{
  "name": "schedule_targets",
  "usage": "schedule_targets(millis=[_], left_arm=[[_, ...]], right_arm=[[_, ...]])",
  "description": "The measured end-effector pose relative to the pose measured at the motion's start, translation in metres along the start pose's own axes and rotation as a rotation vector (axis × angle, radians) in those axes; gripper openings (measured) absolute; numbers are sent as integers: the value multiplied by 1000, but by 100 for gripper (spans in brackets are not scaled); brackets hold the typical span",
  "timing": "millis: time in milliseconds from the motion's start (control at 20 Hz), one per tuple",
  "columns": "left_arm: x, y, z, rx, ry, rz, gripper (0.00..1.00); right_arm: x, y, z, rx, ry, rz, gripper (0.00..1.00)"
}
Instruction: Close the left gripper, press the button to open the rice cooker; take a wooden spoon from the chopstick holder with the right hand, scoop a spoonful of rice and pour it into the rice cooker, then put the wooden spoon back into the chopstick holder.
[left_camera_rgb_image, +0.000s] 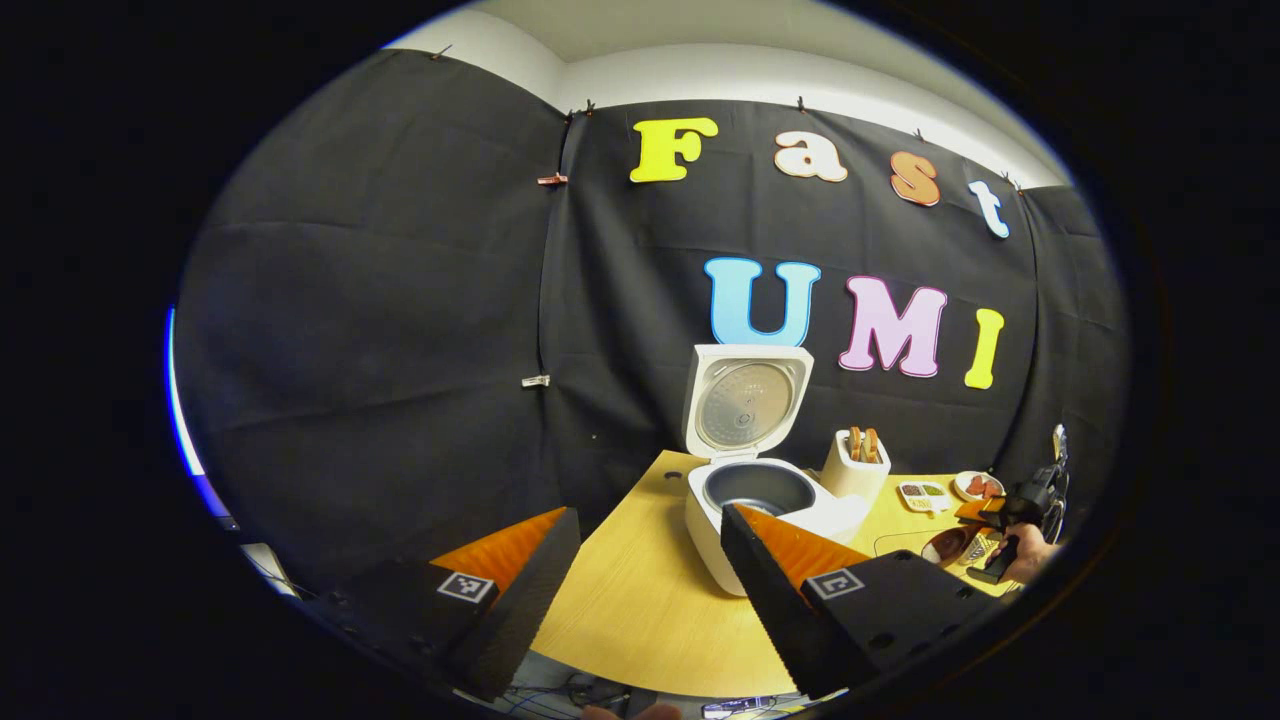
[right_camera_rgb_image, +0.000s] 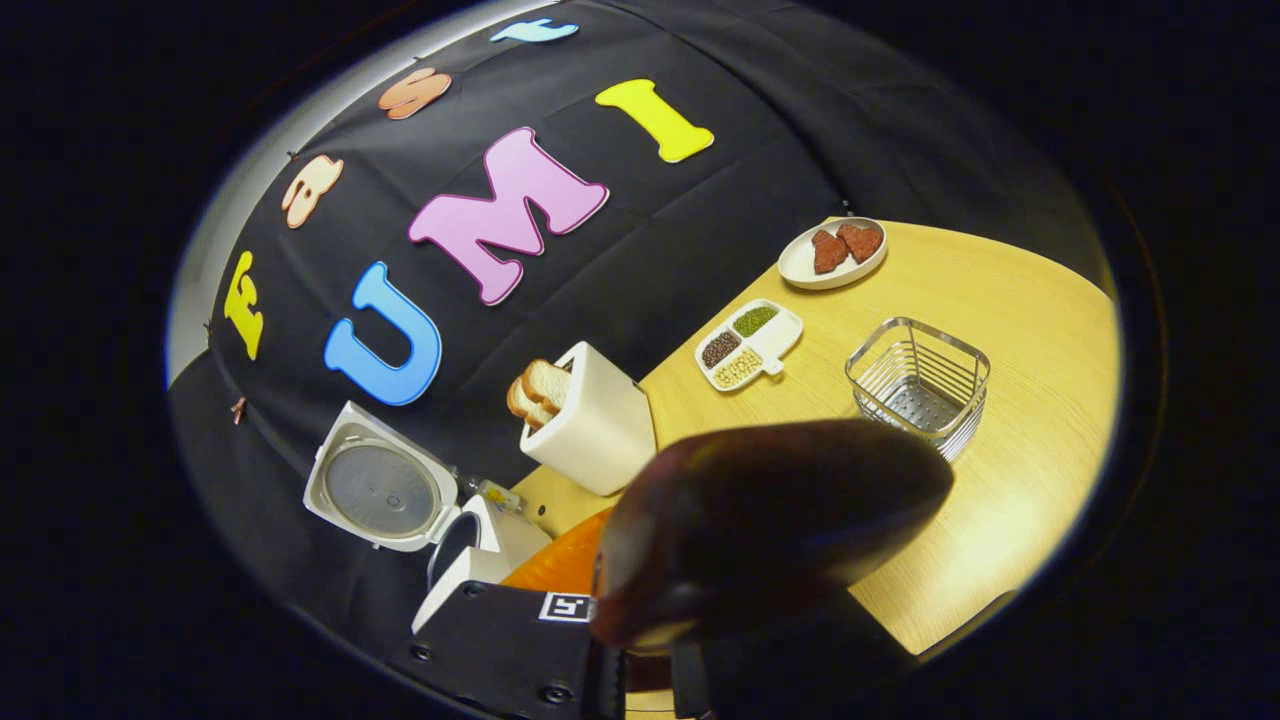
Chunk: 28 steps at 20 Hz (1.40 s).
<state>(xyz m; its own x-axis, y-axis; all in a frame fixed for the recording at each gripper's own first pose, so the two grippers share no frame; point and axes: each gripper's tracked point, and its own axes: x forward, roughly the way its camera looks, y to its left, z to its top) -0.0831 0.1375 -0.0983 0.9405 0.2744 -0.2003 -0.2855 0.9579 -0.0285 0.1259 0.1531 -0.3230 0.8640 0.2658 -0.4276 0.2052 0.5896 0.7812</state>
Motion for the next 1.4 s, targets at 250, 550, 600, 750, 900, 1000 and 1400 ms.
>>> schedule_targets(millis=[250,550,600,750,900,1000,1400], left_arm=[[4,-1,0,-35,-9,-24,96],[6,2,3,-36,-15,-37,95],[6,2,2,-37,-15,-35,95],[5,6,2,-53,-14,-25,95],[2,12,-2,-70,-9,-8,95],[-1,16,-7,-76,-4,-1,95],[-8,39,-24,-90,26,56,95]], right_arm=[[-10,47,34,77,-51,59,17],[-17,137,55,145,-98,184,18],[-18,152,56,144,-99,203,18],[-15,197,52,145,-95,250,17],[-5,235,43,145,-91,284,17],[5,255,35,133,-104,293,17],[51,328,-20,-62,-112,316,17]])
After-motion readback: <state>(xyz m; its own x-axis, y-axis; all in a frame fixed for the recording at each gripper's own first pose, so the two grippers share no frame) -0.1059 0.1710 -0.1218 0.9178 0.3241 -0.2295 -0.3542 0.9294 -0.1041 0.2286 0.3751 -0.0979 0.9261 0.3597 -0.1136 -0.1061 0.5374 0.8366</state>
